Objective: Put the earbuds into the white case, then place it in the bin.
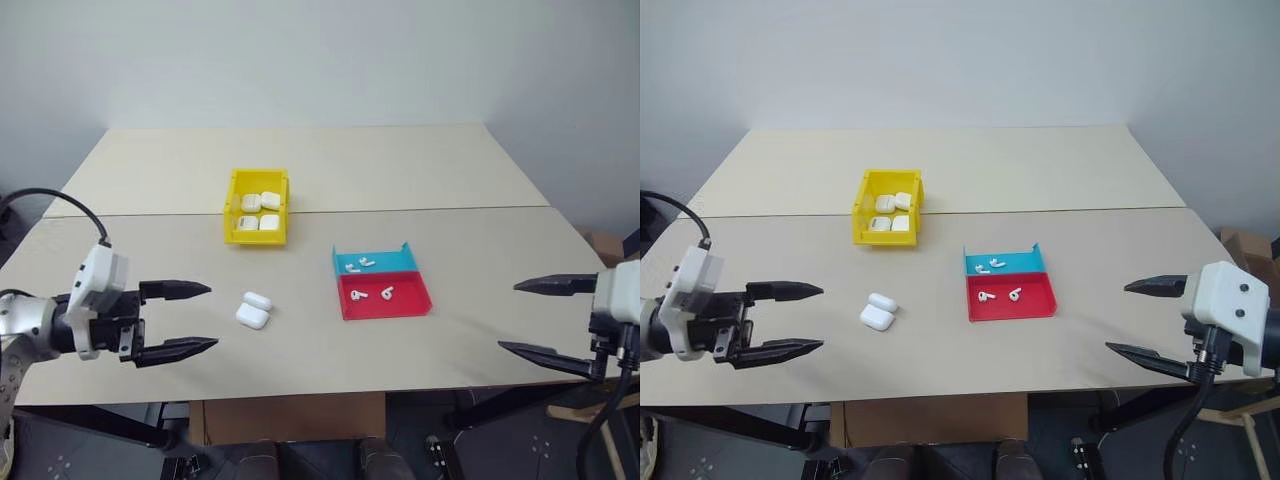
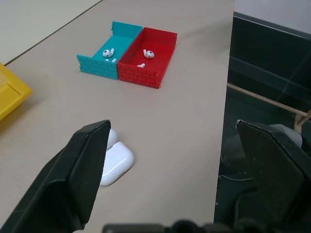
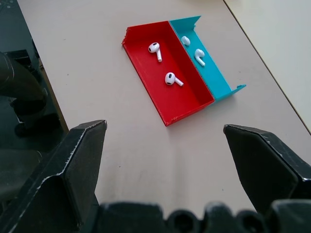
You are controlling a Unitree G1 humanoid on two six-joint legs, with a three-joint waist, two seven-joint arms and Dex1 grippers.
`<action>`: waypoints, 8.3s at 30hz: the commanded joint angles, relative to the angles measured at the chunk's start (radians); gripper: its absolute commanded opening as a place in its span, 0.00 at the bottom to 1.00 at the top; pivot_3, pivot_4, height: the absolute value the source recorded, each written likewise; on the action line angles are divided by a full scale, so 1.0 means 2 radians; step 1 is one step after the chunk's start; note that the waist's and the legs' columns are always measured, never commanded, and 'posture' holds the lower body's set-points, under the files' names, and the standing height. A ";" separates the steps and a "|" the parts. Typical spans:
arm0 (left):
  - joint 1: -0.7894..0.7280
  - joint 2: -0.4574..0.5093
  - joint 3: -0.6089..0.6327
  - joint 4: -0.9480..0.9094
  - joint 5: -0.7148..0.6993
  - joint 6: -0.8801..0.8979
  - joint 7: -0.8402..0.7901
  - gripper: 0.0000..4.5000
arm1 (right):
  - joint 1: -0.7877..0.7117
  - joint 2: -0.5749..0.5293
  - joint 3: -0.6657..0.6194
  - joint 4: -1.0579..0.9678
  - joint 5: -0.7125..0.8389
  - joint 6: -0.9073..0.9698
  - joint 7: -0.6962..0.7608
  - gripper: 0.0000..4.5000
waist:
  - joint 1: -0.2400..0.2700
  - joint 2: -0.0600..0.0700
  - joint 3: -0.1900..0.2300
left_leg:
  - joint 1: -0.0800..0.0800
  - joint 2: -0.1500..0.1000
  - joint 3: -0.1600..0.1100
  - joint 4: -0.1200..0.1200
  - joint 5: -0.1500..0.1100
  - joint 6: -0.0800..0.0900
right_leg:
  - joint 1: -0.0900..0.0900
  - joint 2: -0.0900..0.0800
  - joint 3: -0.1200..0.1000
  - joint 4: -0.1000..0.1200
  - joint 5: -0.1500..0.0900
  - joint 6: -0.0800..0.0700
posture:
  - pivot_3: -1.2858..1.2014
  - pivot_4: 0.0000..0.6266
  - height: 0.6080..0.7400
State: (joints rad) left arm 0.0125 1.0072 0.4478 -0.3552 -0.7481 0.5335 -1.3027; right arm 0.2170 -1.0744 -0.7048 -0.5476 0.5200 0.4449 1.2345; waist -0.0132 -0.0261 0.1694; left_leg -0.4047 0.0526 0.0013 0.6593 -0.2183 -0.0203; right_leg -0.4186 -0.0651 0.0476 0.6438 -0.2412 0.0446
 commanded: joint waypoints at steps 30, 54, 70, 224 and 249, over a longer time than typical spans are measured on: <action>0.075 0.041 0.064 -0.127 0.046 0.276 0.219 1.00 | 0.008 0.014 0.004 -0.034 -0.005 0.038 -0.048 0.99 | 0.000 -0.001 0.000 | 0.000 0.000 0.000 0.000 0.000 0.000 | 0.000 0.000 0.000 0.000 0.000 0.000 | 0.52 0.24 1.00; -0.249 -0.031 -0.164 -0.124 -0.190 0.540 0.614 1.00 | 0.019 0.047 0.013 -0.092 0.002 0.100 -0.145 0.99 | 0.000 -0.002 -0.001 | 0.000 -0.001 -0.001 0.000 0.000 0.000 | 0.000 0.000 0.001 0.001 0.000 0.000 | 0.52 0.24 1.00; -0.391 0.014 -0.435 -0.035 -0.612 0.347 1.097 1.00 | -0.032 -0.008 0.033 0.011 0.002 0.080 -0.072 0.99 | 0.004 -0.003 -0.001 | 0.001 -0.002 -0.001 0.000 0.000 0.000 | 0.001 -0.001 0.001 0.001 0.002 -0.003 | 0.52 0.24 1.00; -0.716 -0.347 -0.506 0.797 0.538 -0.351 -0.099 0.86 | 0.078 0.122 0.087 -0.144 -0.064 0.106 -0.256 1.00 | 0.007 -0.003 0.000 | -0.003 -0.005 -0.002 0.001 0.000 0.002 | 0.005 -0.005 -0.002 -0.007 0.001 0.006 | 0.52 0.24 1.00; -0.701 -0.375 -0.486 0.811 0.577 -0.332 -0.057 0.86 | 0.083 0.125 0.107 -0.147 -0.081 0.113 -0.274 1.00 | 0.006 -0.003 0.000 | -0.002 -0.005 -0.002 0.001 0.000 0.002 | 0.005 -0.005 -0.002 -0.006 0.001 0.006 | 0.52 0.24 1.00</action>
State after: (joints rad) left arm -1.3667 0.2613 -0.5421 1.2662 0.4002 -0.1458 -1.4269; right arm 0.3792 -0.8180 -0.4834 -0.8188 0.3729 0.6698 0.6943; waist -0.0017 -0.0327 0.1688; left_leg -0.4092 0.0416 -0.0027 0.6608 -0.2189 -0.0172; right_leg -0.4090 -0.0755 0.0434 0.6318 -0.2390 0.0556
